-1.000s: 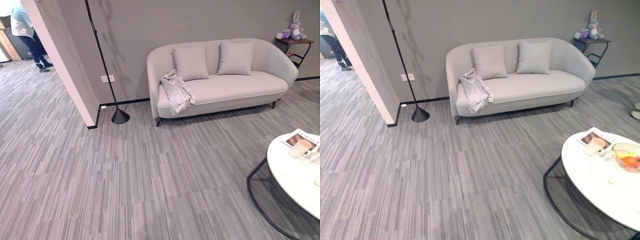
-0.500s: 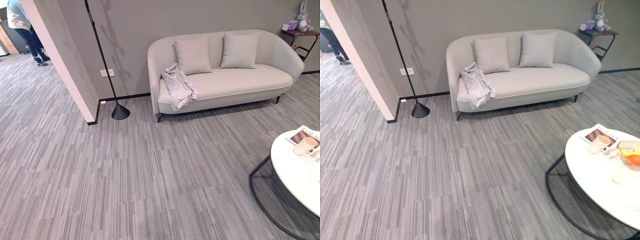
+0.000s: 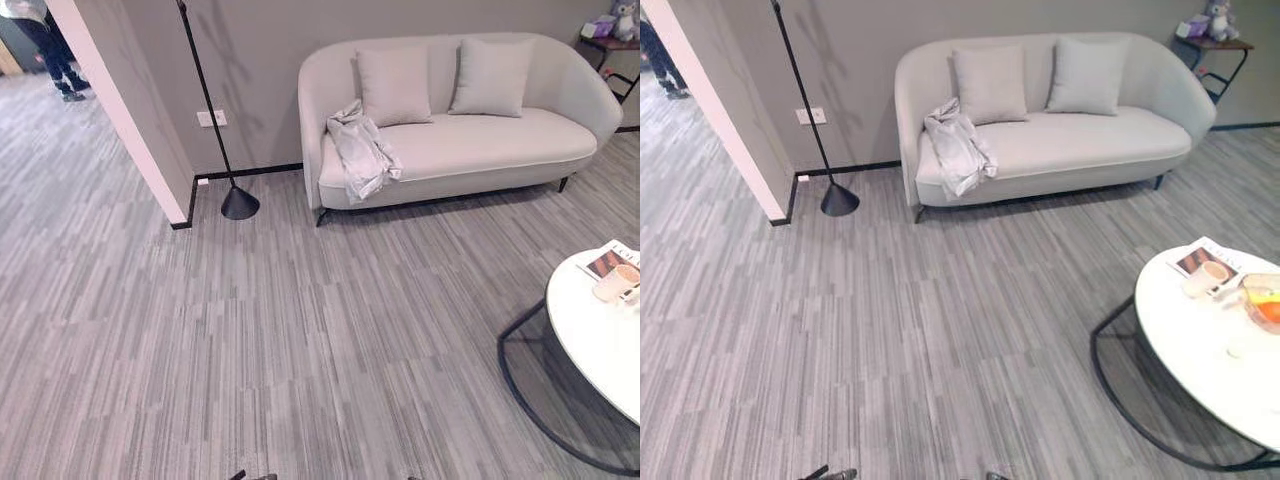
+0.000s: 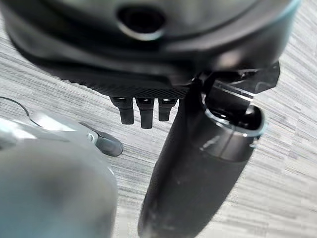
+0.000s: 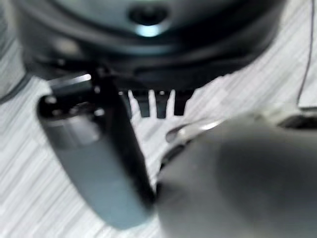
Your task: Hang the clothes on the sofa on the clothes rack.
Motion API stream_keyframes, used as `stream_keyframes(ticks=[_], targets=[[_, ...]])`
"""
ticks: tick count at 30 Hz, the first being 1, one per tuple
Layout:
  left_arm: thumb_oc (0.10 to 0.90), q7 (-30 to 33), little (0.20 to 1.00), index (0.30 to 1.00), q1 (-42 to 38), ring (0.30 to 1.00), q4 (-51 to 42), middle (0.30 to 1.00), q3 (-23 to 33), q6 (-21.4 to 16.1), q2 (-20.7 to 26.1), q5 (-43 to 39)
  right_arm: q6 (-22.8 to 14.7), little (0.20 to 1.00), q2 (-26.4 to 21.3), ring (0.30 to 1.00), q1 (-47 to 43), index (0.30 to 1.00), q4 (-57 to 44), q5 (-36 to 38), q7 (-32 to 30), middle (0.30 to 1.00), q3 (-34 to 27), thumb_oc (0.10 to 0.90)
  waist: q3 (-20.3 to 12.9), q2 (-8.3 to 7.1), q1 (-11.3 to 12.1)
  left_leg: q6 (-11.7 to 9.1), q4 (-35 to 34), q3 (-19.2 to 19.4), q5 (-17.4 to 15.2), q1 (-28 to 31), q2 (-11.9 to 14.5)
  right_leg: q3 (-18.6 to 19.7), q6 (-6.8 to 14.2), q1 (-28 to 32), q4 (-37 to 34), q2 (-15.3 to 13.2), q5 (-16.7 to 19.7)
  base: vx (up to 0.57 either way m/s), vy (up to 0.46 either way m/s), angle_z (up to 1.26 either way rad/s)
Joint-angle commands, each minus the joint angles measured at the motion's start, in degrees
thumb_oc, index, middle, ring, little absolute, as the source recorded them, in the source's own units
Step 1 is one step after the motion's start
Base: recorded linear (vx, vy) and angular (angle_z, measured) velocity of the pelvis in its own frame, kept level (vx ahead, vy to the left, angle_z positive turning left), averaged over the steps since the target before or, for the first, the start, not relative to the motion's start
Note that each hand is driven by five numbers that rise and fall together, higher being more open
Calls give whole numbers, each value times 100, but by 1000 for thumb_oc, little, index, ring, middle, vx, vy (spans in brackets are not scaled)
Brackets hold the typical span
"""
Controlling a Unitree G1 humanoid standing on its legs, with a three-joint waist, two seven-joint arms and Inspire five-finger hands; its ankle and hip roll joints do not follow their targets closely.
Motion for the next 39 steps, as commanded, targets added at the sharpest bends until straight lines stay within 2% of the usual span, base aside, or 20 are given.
stream_keyframes(ticks=[1,2,6,9,12,16,17,18,19,20,22,23,24,25,28,30,35,36,37,39], targets=[[800,45,900,900,58,900,277,900,-64,-214,-14,291,-61,900,102,900,195,900,283,0,47,900,-115,800,-352,-13,55,-108,-3,34,-246,-194,-67,-84,115,411,-1619,-281,642,313,-206,13],[800,49,900,900,24,900,305,900,-73,-219,0,319,-41,900,110,900,213,900,320,34,30,900,-156,800,-349,-72,5,-176,-3,-63,-364,-105,-67,144,151,250,-2410,-472,941,248,-163,10],[800,63,900,900,12,900,348,900,-55,-263,24,370,64,900,158,900,304,900,426,78,111,900,-311,800,-355,-176,-152,-344,-3,-245,-766,405,90,697,409,36,-3188,-807,1630,375,-186,12],[800,61,900,900,44,900,379,900,-42,-261,38,419,54,900,179,900,343,900,455,87,112,900,-343,800,-421,-277,-170,-383,-3,-301,-883,573,127,588,416,151,-3150,-765,1675,395,-216,29],[800,83,900,900,40,900,363,900,-63,-261,38,399,47,900,141,900,311,900,484,105,73,900,-335,800,-563,-251,-221,-503,-3,-426,-945,761,493,564,305,62,-2737,-469,1434,326,-243,40],[800,168,900,900,2,900,306,900,-132,-310,30,300,-106,900,99,900,181,900,278,72,16,900,26,800,-685,-195,-119,-838,1076,-560,-126,341,971,287,-97,430,-2831,143,1033,302,-329,5],[800,169,900,900,2,900,305,900,-131,-310,31,300,-107,900,100,900,181,900,277,72,15,900,27,800,-684,-191,-130,-843,1100,-573,-138,328,979,275,-102,440,-2844,149,1037,401,-425,-1],[800,189,900,900,-24,900,266,900,-136,-319,23,283,-157,900,73,900,141,900,284,-44,-17,900,157,800,-660,-274,-18,-926,1927,-532,376,9,1030,213,-307,812,-3136,323,900,193,-206,-11],[800,189,900,900,-24,900,265,900,-136,-319,25,283,-158,900,75,900,140,900,286,-44,-17,900,157,800,-661,-273,-32,-930,1958,-551,364,-14,1032,198,-310,818,-3149,325,906,408,-454,-15],[800,236,900,900,-52,900,183,900,-120,-299,60,247,-203,900,44,900,99,900,235,-149,-64,900,278,800,-525,-461,139,-902,3184,-510,1011,-508,1101,186,-518,1231,-3406,457,804,206,-252,3],[800,252,900,900,-56,900,177,900,-118,-298,67,231,-196,900,16,900,56,900,260,-174,-72,900,311,800,-482,-525,164,-802,3510,-343,973,-669,1195,184,-578,1374,-3504,484,780,315,-286,21],[800,239,900,900,-91,900,120,900,-136,-320,62,160,-165,900,-128,900,-57,900,265,-363,-134,900,414,800,-288,-638,423,-626,3922,-56,348,-1616,791,368,-597,1727,-3680,459,676,537,-251,10],[800,246,900,900,-79,900,106,900,-57,-343,88,57,-169,900,-121,900,-63,900,184,-468,-90,900,532,800,-278,-622,559,-526,3229,133,105,-2086,387,446,-543,1819,-3680,510,555,651,-145,-9],[800,242,900,900,-38,900,122,900,10,-344,105,-33,-196,900,-80,900,-50,900,136,-617,-77,900,652,800,-329,-557,645,-491,2047,429,305,-2296,193,463,-519,1933,-3680,632,401,401,-3,-27],[800,228,900,900,11,900,132,900,100,-334,126,-36,-204,900,-19,900,-68,900,135,-816,-77,900,777,800,-372,-476,776,-524,1284,620,735,-2406,66,506,-539,2067,-3680,837,273,276,4,-43],[800,212,900,900,56,900,193,900,206,-323,151,-58,-195,900,74,900,-120,900,97,-924,-69,900,865,800,-381,-464,916,-570,1036,765,932,-2561,20,577,-590,2248,-3680,999,165,355,-2,-18],[800,180,900,900,247,900,375,900,457,-232,291,42,-217,900,378,900,-124,900,-152,-1489,-4,900,1377,800,-579,-746,1137,-257,1037,846,686,-2243,-97,649,-564,2499,-3270,1122,-79,342,39,20],[800,211,900,900,280,900,413,900,505,-228,342,185,-229,900,457,900,-101,900,-298,-1761,55,900,1583,800,-646,-912,1230,-158,988,931,537,-2048,-150,619,-408,2564,-2964,1058,-53,228,66,-5],[800,212,900,900,279,900,413,900,505,-228,341,185,-228,900,456,900,-101,900,-299,-1762,55,900,1583,800,-660,-907,1234,-161,985,934,546,-2064,-139,625,-412,2545,-2966,1067,-42,412,139,-9],[800,242,900,900,281,900,375,900,454,-247,360,307,-238,900,491,900,-135,900,-404,-1993,89,900,1688,800,-722,-959,1294,-28,834,1012,358,-1745,-147,387,221,2182,-1822,975,464,267,116,8]])
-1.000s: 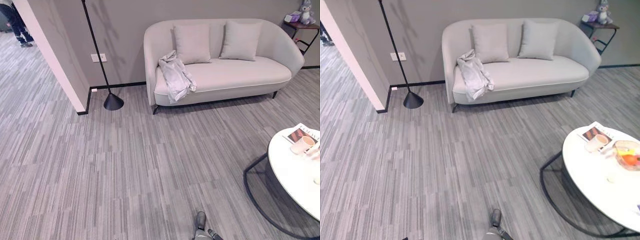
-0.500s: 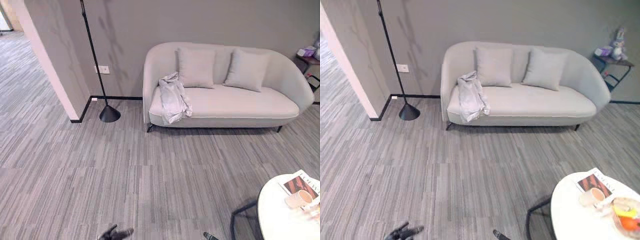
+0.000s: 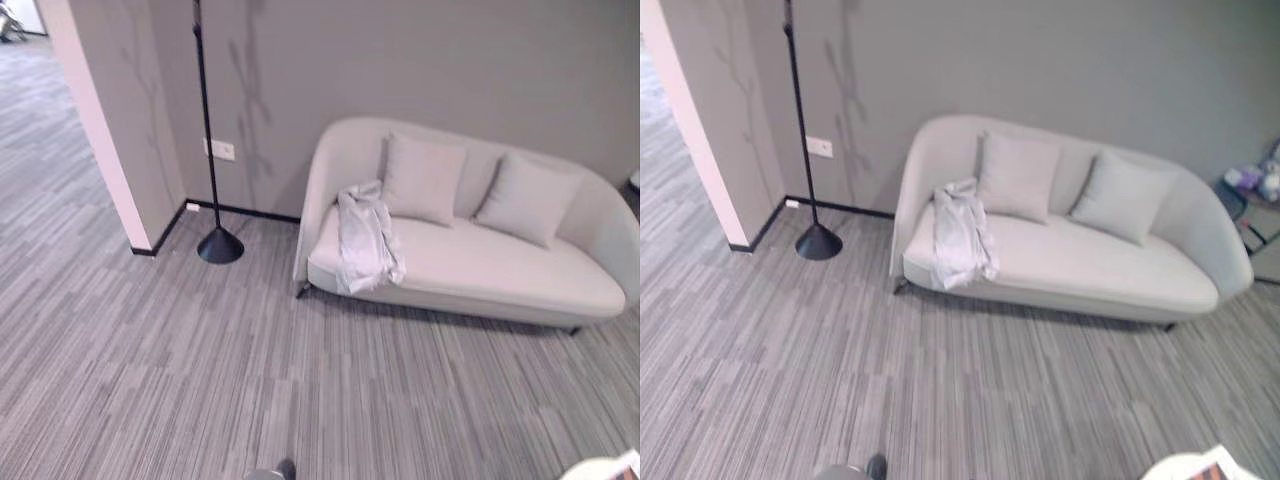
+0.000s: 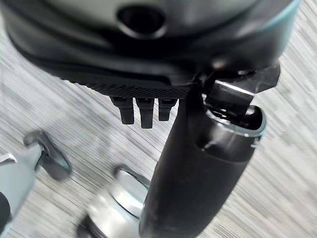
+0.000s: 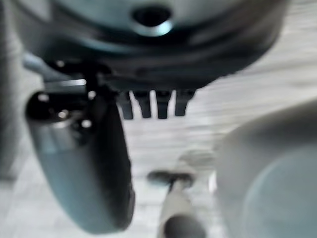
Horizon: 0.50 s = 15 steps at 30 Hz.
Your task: Hang the clothes on the sofa on the clothes rack.
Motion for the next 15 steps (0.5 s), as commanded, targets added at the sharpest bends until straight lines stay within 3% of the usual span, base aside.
stream_keyframes(ticks=[1,2,3,4,6,7,8,9,10,11,12,13,14,15], targets=[[800,26,900,900,-294,900,-14,900,-239,-171,-101,241,-31,900,-169,900,-162,900,-171,-362,81,900,-190,800,43,238,136,121,-306,16,156,80,315,-151,900,-683,958,203,1248,185,83,13],[800,51,900,900,-358,900,-36,900,-327,-178,-96,316,-30,900,-171,900,-190,900,-213,-386,69,900,-207,800,100,318,53,183,-350,-13,88,248,324,-288,1172,-907,1562,38,1632,186,53,2],[800,65,900,900,-409,900,-62,900,-427,-160,-97,357,-37,900,-183,900,-226,900,-264,-381,43,900,-218,800,157,413,-33,209,-398,-75,57,399,369,-425,1182,-1088,2043,-80,1898,318,116,15],[800,82,900,900,-471,900,-133,900,-550,-153,-82,374,-50,900,-185,900,-216,900,-324,-385,18,900,-255,800,207,616,-175,303,-519,-230,-4,674,418,-546,1182,-1476,2756,-248,1988,242,89,44],[800,96,900,900,-502,900,-188,900,-576,-162,-80,355,-70,900,-186,900,-191,900,-403,-369,-12,900,-255,800,250,662,-251,314,-627,-360,-27,836,374,-670,1088,-1656,2855,-451,1789,315,52,86],[800,113,900,900,-576,900,-204,900,-656,-172,-82,430,-123,900,-233,900,-171,900,-639,-347,-93,900,-227,800,305,726,-385,192,-759,-618,-127,1109,378,-984,668,-1824,1945,-913,1168,516,-133,81],[800,156,900,900,-608,900,-159,900,-704,-178,-95,502,-155,900,-290,900,-209,900,-857,-318,-184,900,-241,800,310,738,-475,42,-744,-796,-245,1183,423,-859,437,-1903,796,-1147,1117,671,-338,83],[800,218,900,900,-647,900,-145,900,-689,-226,-95,523,-178,900,-378,900,-238,900,-1080,-269,-293,900,-313,800,347,689,-603,-113,-766,-1036,-483,1381,466,-250,525,-2027,-451,-1423,1538,429,-286,110],[800,218,900,900,-648,900,-145,900,-688,-226,-94,524,-177,900,-377,900,-238,900,-1081,-269,-294,900,-313,800,339,686,-605,-111,-763,-1037,-477,1368,463,-253,525,-2028,-472,-1424,1556,518,-354,113],[800,299,900,900,-684,900,-184,900,-677,-278,-67,580,-155,900,-465,900,-244,900,-1374,-394,-408,900,-354,800,371,657,-723,-234,-729,-1220,-693,1541,593,146,708,-2229,-995,-1836,2097,536,-383,103],[800,336,900,900,-651,900,-264,900,-683,-286,-48,652,-122,900,-628,900,-234,900,-1885,-812,-560,900,-319,800,382,607,-819,-367,-731,-1371,-850,1740,730,250,871,-2326,-1137,-2106,2500,668,-485,97],[800,369,900,900,-626,900,-300,900,-644,-286,-34,685,-82,900,-742,900,-214,900,-2282,-1095,-630,900,-282,800,384,564,-862,-424,-746,-1420,-898,1848,801,268,936,-2322,-1090,-2162,2644,814,-620,121],[800,381,900,900,-479,900,-555,900,-523,-320,-17,690,-34,900,-1213,900,-193,900,-3378,-2019,-830,900,-309,800,303,426,-917,-583,-830,-1507,-1042,2106,976,155,1074,-2120,-1033,-2028,2546,618,-530,110],[800,397,900,900,-434,900,-576,900,-477,-309,-18,643,-1,900,-1358,900,-291,900,-3515,-2219,-920,900,-317,800,286,454,-938,-642,-837,-1508,-1010,2150,1161,149,1042,-2209,-855,-1867,2440,626,-576,107]])
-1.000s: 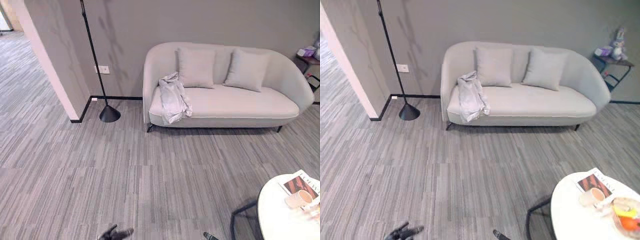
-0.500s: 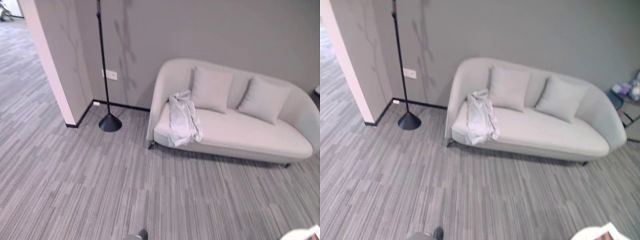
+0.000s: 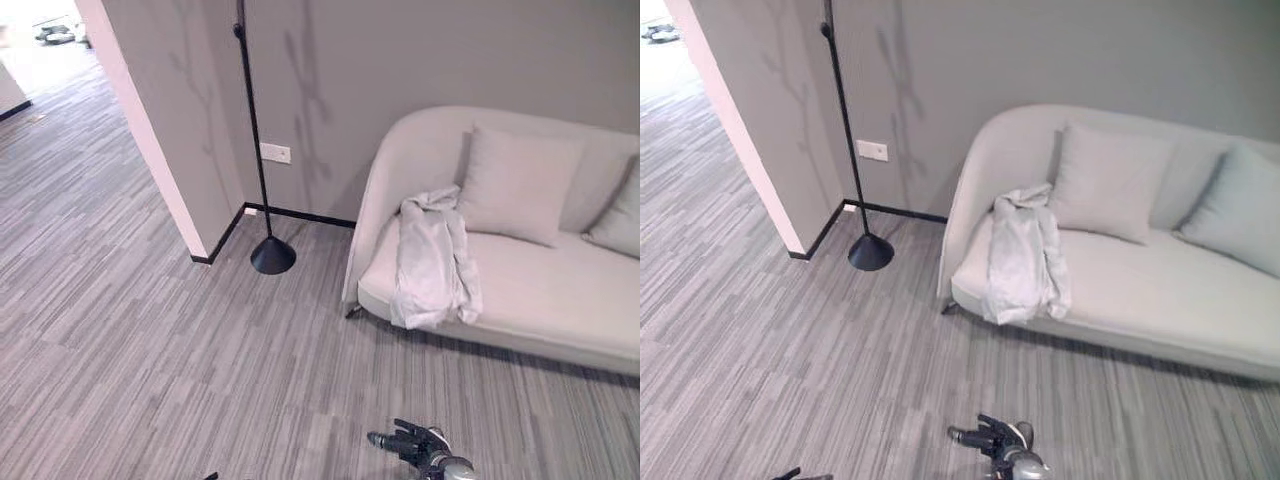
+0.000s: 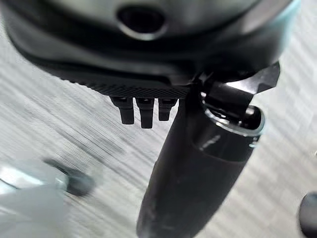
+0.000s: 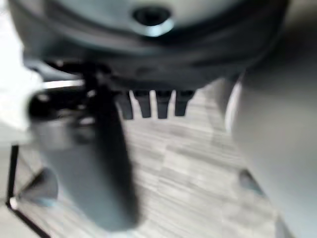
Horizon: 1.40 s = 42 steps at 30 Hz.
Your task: Hang the clothes on the sofa on the clothes rack.
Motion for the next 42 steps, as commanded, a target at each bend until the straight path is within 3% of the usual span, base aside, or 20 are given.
stream_keyframes(ticks=[1,2,3,4,5,6,7,10,11,12,14,15,22,27,32,36,39,40,41,42], targets=[[800,2,900,900,118,900,-305,900,134,-203,99,77,-340,900,-741,900,-477,900,-889,-1296,-484,900,-254,800,-256,-227,33,-711,-114,444,18,-176,1211,88,202,203,958,241,-371,313,-372,47],[800,-3,900,900,140,900,-339,900,148,-206,77,41,-328,900,-841,900,-505,900,-1097,-1435,-571,900,-263,800,-266,-175,18,-749,-45,396,78,-217,1382,49,126,155,1077,383,-535,470,-582,-3],[800,82,900,900,146,900,-407,900,173,-195,-23,-95,-205,900,-1184,900,-798,900,-1664,-2085,-1028,900,-396,800,-269,0,18,-822,420,195,558,-501,1723,-140,-162,142,1246,861,-907,505,-640,-61],[800,128,900,900,133,900,-478,900,165,-155,-102,-149,-37,900,-1289,900,-963,900,-1949,-2530,-1365,900,-435,800,-261,41,56,-815,889,183,923,-686,1839,-230,-342,291,1152,1129,-1093,501,-627,-64],[800,169,900,900,132,900,-494,900,147,-147,-132,-155,48,900,-1311,900,-1051,900,-1976,-2756,-1573,900,-455,800,-259,26,96,-792,1167,292,1179,-790,1906,-297,-444,423,1066,1241,-1193,259,-311,-39],[800,172,900,900,129,900,-496,900,146,-145,-133,-154,53,900,-1307,900,-1054,900,-1976,-2763,-1578,900,-456,800,-253,37,92,-800,1193,279,1166,-801,1921,-308,-453,437,1049,1257,-1187,254,-363,-9],[800,262,900,900,136,900,-679,900,44,-134,-190,-143,179,900,-1332,900,-1117,900,-2130,-3054,-1968,900,-521,800,-119,-70,218,-700,2078,533,1649,-1157,2044,-362,-663,778,832,1424,-1334,155,-258,15],[800,368,900,900,101,900,-909,900,-92,-157,-225,-128,311,900,-1404,900,-1205,900,-2179,-3365,-2241,900,-550,800,82,-207,312,-536,2855,842,1465,-1656,2048,-449,-785,1062,628,1477,-1415,167,-308,34],[800,441,900,900,70,900,-1040,900,-178,-235,-224,-132,317,900,-1438,900,-1225,900,-2134,-3416,-2394,900,-568,800,212,-240,399,-489,3062,900,1142,-2002,1810,-437,-794,1171,550,1477,-1435,135,-185,5],[800,478,900,900,79,900,-1341,900,-309,-335,-203,-184,328,900,-1452,900,-1325,900,-2016,-3357,-2450,900,-559,800,320,-260,527,-459,2888,1014,711,-2519,1394,-428,-783,1351,418,1534,-1498,104,-118,4],[800,480,900,900,112,900,-1422,900,-347,-351,-198,-240,323,900,-1413,900,-1333,900,-1865,-3240,-2452,900,-577,800,318,-267,565,-482,2494,1145,710,-2706,1361,-496,-755,1407,350,1549,-1530,198,-20,14],[800,432,900,900,220,900,-1403,900,-343,-337,-192,-277,310,900,-1461,900,-1301,900,-1631,-3288,-2512,900,-567,800,273,-210,654,-659,1135,1405,1184,-2596,1436,-649,-755,1553,283,1659,-1631,253,21,-8],[800,450,900,900,361,900,-930,900,-295,-345,-105,130,268,900,-1170,900,-1232,900,-509,-3140,-2657,900,-451,800,128,-70,646,-737,67,1417,1517,-2251,1283,-847,-635,1626,112,1572,-1560,150,107,19],[800,660,900,900,160,900,-931,900,-736,-569,-222,393,327,900,-1274,900,-1830,900,357,-3208,-3583,900,-470,800,427,252,557,-726,-297,1364,1641,-2495,1219,-907,-525,942,105,1414,-1366,-83,128,39],[800,871,900,900,-35,900,-1301,900,-1358,-780,-248,772,487,900,-1631,900,-2304,900,485,-3439,-4439,900,-551,800,697,393,482,-705,-300,1333,1716,-2926,1163,-828,-505,398,170,1322,-1234,-78,33,6],[800,933,900,900,-202,900,-1590,900,-1795,-827,-274,776,441,900,-1341,900,-2867,900,1522,-2896,-4219,900,-160,800,849,497,513,-715,-362,1250,1808,-3218,1132,-763,-459,75,141,1278,-1093,-40,7,2],[800,935,900,900,-357,900,-1576,900,-2016,-786,-267,829,313,900,-911,900,-3248,900,2592,-2460,-3419,900,390,800,894,563,596,-722,-397,1243,1847,-3320,1116,-730,-449,-22,111,1248,-1058,-1,7,-1],[800,935,900,900,-358,900,-1576,900,-2013,-786,-267,829,308,811,-909,811,-3254,811,2599,-2458,-3420,811,393,740,895,562,594,-722,-397,1243,1847,-3321,1116,-729,-449,-23,111,1248,-1058,0,0,0],[800,914,900,900,-375,900,-1561,900,-2046,-763,-258,839,262,596,-794,596,-3268,596,2773,-2329,-3206,596,496,598,894,572,605,-724,-400,1240,1849,-3325,1111,-729,-452,-25,105,1240,-1051,0,0,0],[800,893,900,900,-380,900,-1555,900,-2058,-744,-255,857,228,556,-694,556,-3224,556,2948,-2286,-3031,556,597,571,880,580,613,-726,-404,1242,1850,-3330,1114,-738,-453,-28,100,1230,-1050,34,3,3]])
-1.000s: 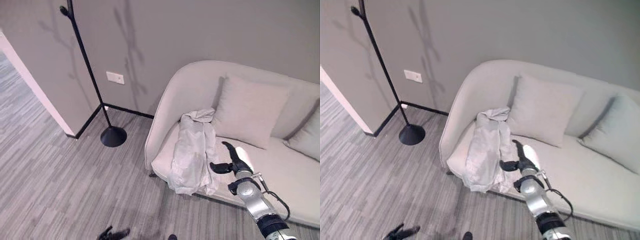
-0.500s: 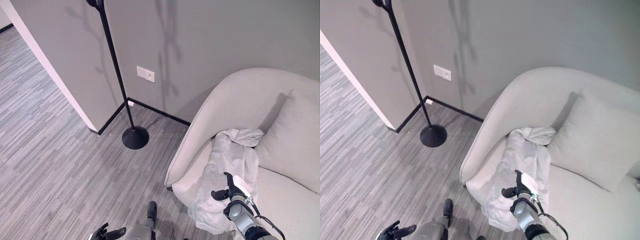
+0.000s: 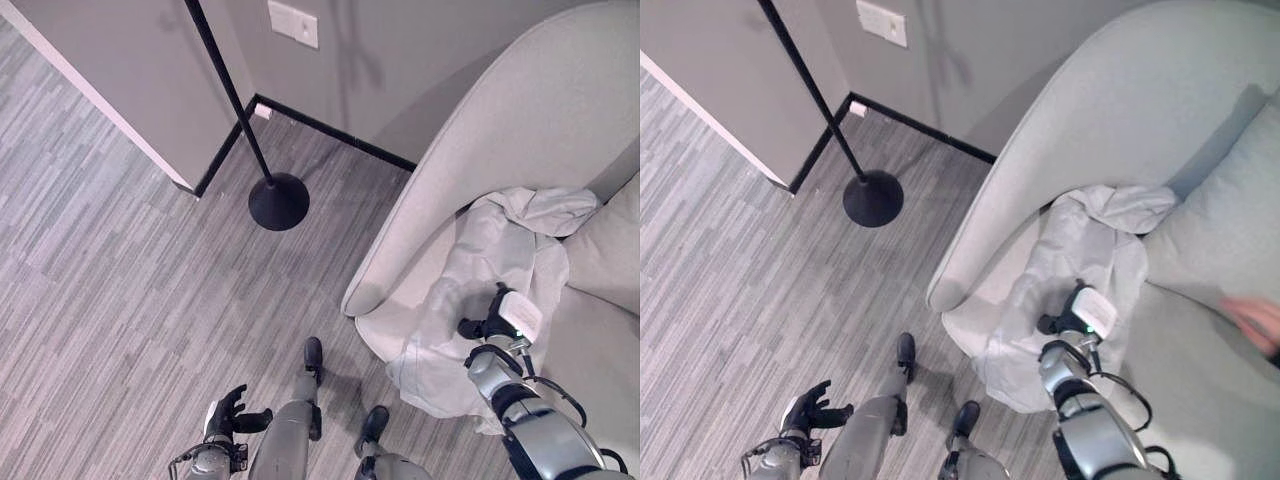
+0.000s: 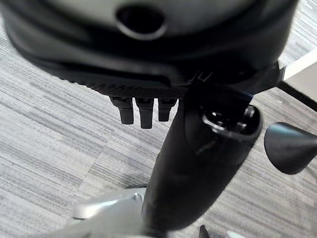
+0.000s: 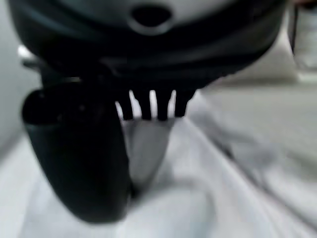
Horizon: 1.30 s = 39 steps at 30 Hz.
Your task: Hang the clothes on the sofa on the clothes rack.
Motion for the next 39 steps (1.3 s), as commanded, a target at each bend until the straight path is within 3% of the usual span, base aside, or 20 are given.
stream_keyframes(ticks=[1,2,3,8,10,11,16,29,36,39], targets=[[800,-20,900,900,-92,900,333,900,-352,-70,-306,217,-174,535,-114,535,103,535,181,340,590,535,372,557,-348,132,76,-705,32,-348,-742,431,517,230,189,-813,-68,-525,499,46,2,3],[800,-27,900,900,-85,900,378,900,-351,-48,-295,251,-192,582,-12,582,132,582,281,382,652,582,419,588,-374,129,73,-709,31,-345,-740,439,517,230,188,-807,-70,-529,495,46,10,2],[800,-29,900,900,-79,900,426,900,-340,-25,-296,272,-224,900,64,900,174,900,317,398,705,900,457,800,-399,125,70,-710,28,-342,-742,449,515,236,184,-805,-72,-525,491,50,10,1],[800,77,900,900,-45,900,703,900,-171,28,-286,555,-448,900,260,900,678,900,-360,286,668,900,649,800,-568,-18,-87,-704,34,-309,-814,628,549,286,148,-667,-57,-479,401,63,-10,1],[800,162,900,900,53,900,710,900,21,59,-245,810,-460,900,-51,900,1221,900,-1822,-313,590,900,660,800,-660,-155,-243,-709,54,-232,-906,837,598,338,141,-505,-46,-452,336,66,-16,-4],[800,163,900,900,58,900,708,900,17,59,-248,810,-451,900,-57,900,1233,900,-1837,-316,595,900,657,800,-661,-153,-240,-709,53,-231,-907,842,599,339,141,-500,-46,-451,335,37,1,-7],[800,209,900,900,154,900,762,900,233,102,-307,1201,-476,900,-740,900,2297,900,-4280,-1350,793,900,315,800,-831,-305,-449,-718,76,-107,-1061,1280,670,402,176,-162,-41,-437,257,36,3,-10],[800,231,900,900,269,900,1002,900,520,194,-447,1507,-820,900,-1015,900,3344,900,-6155,-2207,1338,900,322,800,-1272,-366,-585,-681,95,122,-1246,1991,635,504,217,420,-16,-449,169,1,11,-12],[800,134,900,900,437,900,1145,900,784,282,-479,1617,-1085,900,-1387,900,3884,900,-7825,-2348,1593,900,-134,800,-1494,-361,-647,-650,92,204,-1340,2265,585,554,241,597,40,-471,134,-10,17,-9],[800,95,900,900,475,900,1196,900,814,276,-485,1637,-1135,900,-1442,900,4005,900,-8085,-2344,1640,900,-223,800,-1534,-363,-654,-644,93,217,-1346,2296,575,574,239,626,47,-475,134,0,0,0]])
